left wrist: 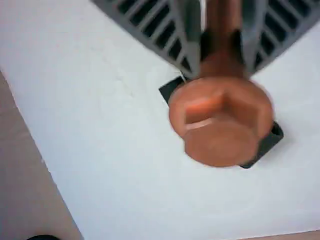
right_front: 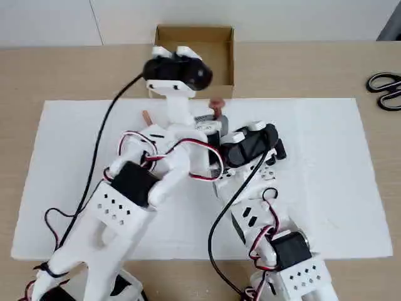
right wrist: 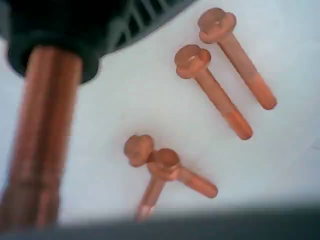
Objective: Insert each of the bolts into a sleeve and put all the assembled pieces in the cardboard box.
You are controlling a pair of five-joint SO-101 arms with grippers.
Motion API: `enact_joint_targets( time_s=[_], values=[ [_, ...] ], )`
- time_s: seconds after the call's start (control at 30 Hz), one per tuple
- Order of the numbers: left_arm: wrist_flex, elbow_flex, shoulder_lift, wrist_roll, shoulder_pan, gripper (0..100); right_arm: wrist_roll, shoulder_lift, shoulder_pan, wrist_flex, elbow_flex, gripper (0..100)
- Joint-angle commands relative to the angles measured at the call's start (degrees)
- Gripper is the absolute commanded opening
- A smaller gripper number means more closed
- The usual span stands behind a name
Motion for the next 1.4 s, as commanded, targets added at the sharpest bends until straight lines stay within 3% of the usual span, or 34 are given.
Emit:
enact_joint_targets(
  time_s=[0.0, 0.57, 1.37],
  values=[
    [-1.6, -0.5, -2.0, 0.2, 0.4, 1, -0.5, 0.0, -0.6, -1.5, -0.4, 0.3],
    [4.2, -0.1, -1.9, -1.7, 0.4, 1, -0.4, 0.0, -0.6, -1.5, -0.4, 0.3],
    [4.3, 5.8, -1.8, -1.8, 0.7, 1, -0.4, -0.3, -0.6, -1.5, -0.4, 0.3]
  ],
)
